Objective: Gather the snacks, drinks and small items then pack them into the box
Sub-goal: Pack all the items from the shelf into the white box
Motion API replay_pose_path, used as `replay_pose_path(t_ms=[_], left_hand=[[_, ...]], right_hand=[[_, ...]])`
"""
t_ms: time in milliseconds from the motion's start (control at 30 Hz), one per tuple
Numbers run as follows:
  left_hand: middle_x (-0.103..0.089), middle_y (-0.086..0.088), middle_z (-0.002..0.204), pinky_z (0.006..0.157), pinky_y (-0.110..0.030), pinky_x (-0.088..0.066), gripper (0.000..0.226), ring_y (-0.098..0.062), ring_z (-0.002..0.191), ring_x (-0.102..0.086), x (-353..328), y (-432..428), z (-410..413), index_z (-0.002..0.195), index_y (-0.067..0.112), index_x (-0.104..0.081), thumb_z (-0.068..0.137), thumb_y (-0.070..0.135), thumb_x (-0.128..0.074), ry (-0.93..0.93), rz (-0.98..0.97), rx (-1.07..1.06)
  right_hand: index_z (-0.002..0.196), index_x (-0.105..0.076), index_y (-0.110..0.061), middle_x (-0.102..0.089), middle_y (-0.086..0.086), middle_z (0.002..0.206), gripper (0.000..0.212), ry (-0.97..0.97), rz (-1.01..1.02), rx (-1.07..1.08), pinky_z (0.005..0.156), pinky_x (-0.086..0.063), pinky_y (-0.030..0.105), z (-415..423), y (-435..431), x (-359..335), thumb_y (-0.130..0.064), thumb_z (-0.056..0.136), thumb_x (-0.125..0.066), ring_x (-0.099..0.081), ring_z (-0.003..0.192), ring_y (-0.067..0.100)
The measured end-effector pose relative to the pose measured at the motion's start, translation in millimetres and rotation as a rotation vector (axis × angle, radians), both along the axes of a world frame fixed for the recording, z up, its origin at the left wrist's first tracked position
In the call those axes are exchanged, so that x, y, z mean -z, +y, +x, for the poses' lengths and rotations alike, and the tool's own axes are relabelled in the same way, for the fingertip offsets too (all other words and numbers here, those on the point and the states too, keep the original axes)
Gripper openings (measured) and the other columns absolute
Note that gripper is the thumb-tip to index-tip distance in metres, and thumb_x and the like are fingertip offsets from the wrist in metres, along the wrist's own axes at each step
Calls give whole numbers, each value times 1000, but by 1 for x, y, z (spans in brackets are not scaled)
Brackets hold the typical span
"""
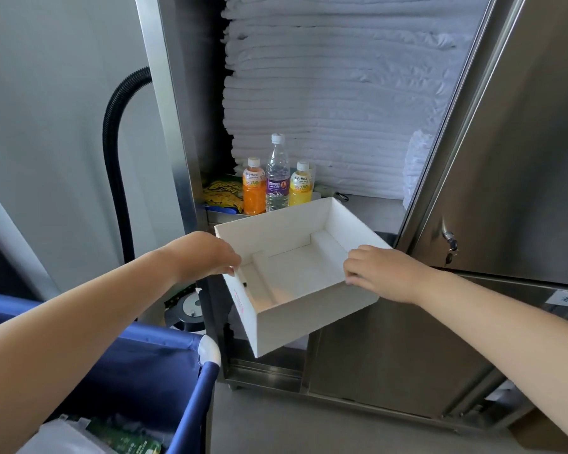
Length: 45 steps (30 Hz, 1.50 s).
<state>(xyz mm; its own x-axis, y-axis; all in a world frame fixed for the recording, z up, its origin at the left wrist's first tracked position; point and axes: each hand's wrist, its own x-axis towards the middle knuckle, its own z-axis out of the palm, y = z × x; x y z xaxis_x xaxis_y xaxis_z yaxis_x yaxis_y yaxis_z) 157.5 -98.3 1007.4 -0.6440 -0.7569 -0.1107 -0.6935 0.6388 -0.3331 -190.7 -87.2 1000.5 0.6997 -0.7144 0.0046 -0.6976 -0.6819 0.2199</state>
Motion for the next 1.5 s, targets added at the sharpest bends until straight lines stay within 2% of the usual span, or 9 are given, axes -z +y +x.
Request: replay_pose_path(t_ms=[267,433,567,700,900,1100,1333,1433,1500], left_hand=[[-49,6,134,97,-27,-44,31,-15,126,-46,4,-35,-13,128,28,-49,98,21,-46,-53,-95,22],[-19,5,156,106,-30,-39,56,-17,142,-23,11,-57,-26,145,29,-29,96,5,-43,-69,-111,-83],[2,1,158,116,-35,-13,56,-17,145,-4,17,-62,-44,151,20,-1,101,23,-27,268,138,-358],[16,-7,157,116,-40,-10,70,-23,145,6,25,-61,-67,148,10,14,101,43,-26,471,192,-525],[16,-16,155,114,-41,4,56,-31,141,19,22,-85,-86,147,3,10,104,22,-20,502,173,-636],[20,-8,156,118,-46,-7,58,-26,142,19,22,-110,-79,148,9,14,102,21,-20,378,93,-642],[-4,-8,158,117,-43,-14,54,-25,145,-4,24,-121,-76,149,9,-13,98,10,-32,451,40,-624],[8,-15,157,118,-46,-7,50,-32,144,9,29,-124,-77,148,-1,-11,102,15,-22,453,23,-660],[3,-19,157,116,-43,-2,47,-33,144,5,34,-127,-77,146,-2,-20,102,15,-25,497,35,-667]], right_hand=[[93,-48,-18,-42,-8,90,28,15,-36,11,65,-34,24,-7,2,4,-42,100,-36,-36,83,10],[92,-49,-17,-38,-10,88,28,-37,-37,49,62,-29,24,-16,-6,2,-41,99,-38,-34,81,9],[91,-50,-16,-47,-6,91,28,-85,2,33,65,-40,28,-16,-10,5,-41,99,-40,-42,85,12],[89,-47,-17,-40,-10,86,28,-79,45,-32,67,-42,29,-18,-16,5,-42,99,-38,-39,82,10],[83,-36,-23,-40,-12,80,24,-120,128,-123,61,-30,25,-19,-38,-1,-40,100,-40,-37,73,8],[87,-42,-22,-58,-5,84,18,-167,276,-211,61,-40,28,-7,-58,-3,-35,100,-40,-51,68,13],[97,-56,-18,-58,-8,85,26,-274,358,-273,63,-39,19,-1,-74,8,-39,99,-42,-49,71,6],[105,-57,-22,-57,-10,95,31,-287,443,-263,72,-44,18,4,-81,17,-49,95,-45,-52,83,4],[118,-53,-22,-55,-8,115,41,-268,417,-244,91,-42,22,3,-90,23,-54,93,-46,-49,104,6]])
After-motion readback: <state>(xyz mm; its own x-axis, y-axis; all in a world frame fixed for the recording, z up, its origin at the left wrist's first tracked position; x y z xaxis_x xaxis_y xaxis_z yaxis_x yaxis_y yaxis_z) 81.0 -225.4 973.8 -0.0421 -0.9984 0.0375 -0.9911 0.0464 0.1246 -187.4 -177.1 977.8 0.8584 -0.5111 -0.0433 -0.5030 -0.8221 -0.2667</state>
